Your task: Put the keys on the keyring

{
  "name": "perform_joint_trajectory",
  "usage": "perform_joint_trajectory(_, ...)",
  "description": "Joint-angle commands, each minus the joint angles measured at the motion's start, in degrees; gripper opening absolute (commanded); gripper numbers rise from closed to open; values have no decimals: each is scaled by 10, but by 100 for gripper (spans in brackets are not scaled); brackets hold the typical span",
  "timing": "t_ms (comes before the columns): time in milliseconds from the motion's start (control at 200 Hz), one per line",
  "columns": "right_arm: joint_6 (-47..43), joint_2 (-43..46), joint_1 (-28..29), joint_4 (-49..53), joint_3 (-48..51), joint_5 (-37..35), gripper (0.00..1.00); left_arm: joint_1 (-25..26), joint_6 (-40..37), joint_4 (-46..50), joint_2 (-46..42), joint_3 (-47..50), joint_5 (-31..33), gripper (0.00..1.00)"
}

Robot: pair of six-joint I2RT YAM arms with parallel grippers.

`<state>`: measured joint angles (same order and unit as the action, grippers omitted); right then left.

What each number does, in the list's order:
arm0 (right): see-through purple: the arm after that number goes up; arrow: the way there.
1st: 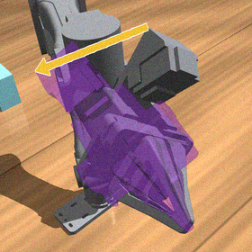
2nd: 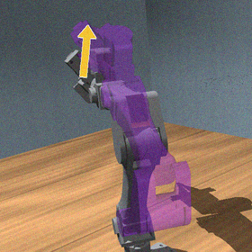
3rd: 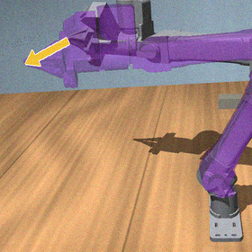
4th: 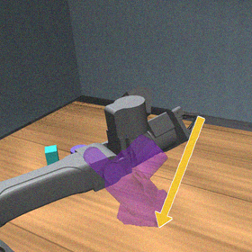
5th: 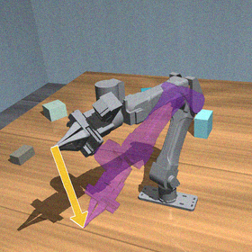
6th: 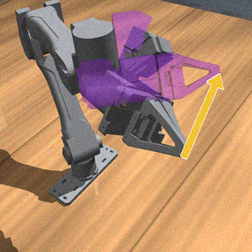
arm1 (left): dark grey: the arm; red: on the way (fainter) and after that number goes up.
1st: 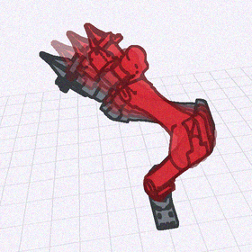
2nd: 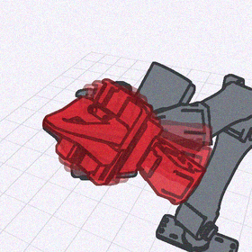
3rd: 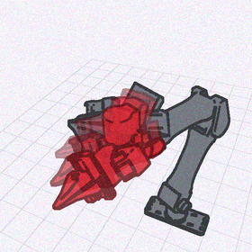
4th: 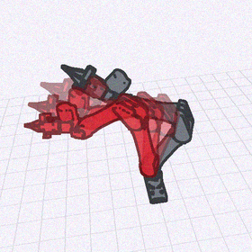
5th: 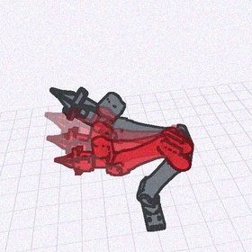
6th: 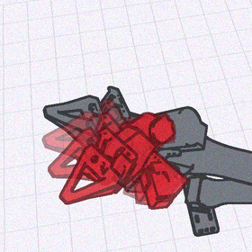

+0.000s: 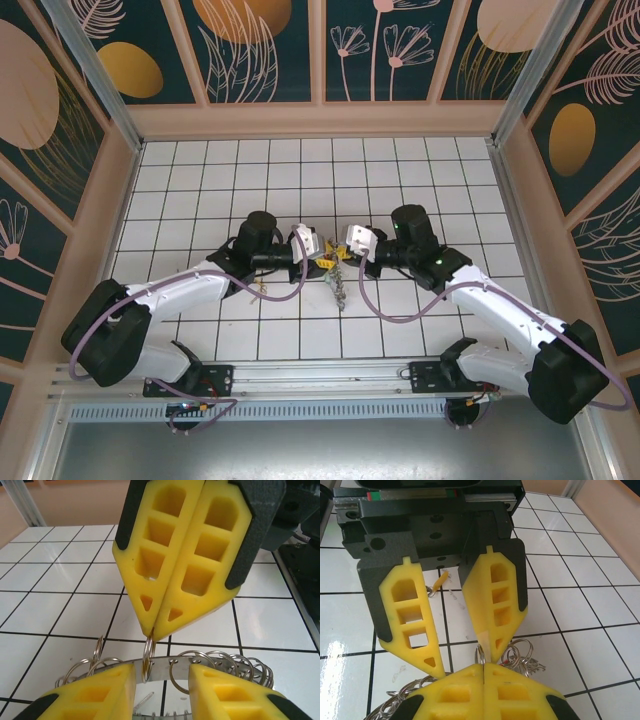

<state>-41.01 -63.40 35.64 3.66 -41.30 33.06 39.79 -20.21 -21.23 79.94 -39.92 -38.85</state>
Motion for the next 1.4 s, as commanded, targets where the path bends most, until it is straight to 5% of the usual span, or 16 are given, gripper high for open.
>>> perform_joint_trajectory(0, 4, 1, 6, -34, 3, 24, 0, -1, -4, -20, -11, -9, -7, 32)
perform_joint_trajectory(330, -15, 0, 13, -16, 3, 21, 0, -1, -15, -13, -20, -9, -18, 18)
perform_joint_trajectory(450, -26, 1, 15, -4, 2, 30, 0, -1, -38, 9, -18, -17, -29, 0)
perform_joint_trajectory(616, -42, 4, 17, 19, -1, 45, 0, -2, -71, 14, -26, -15, -55, 0)
perform_joint_trajectory(676, -42, 14, 10, 23, 5, 47, 21, -1, -75, -12, -39, 1, -53, 0)
perform_joint_trajectory(741, -45, 31, -6, 22, 15, 63, 26, -1, -76, -41, -55, 19, -41, 0)
perform_joint_trajectory(1116, -43, 56, -38, 20, 28, 154, 32, -1, -66, -103, -62, 34, -82, 0)
perform_joint_trajectory(1391, -28, 45, -26, -15, 32, 149, 27, -1, -56, -128, -53, 32, -103, 0)
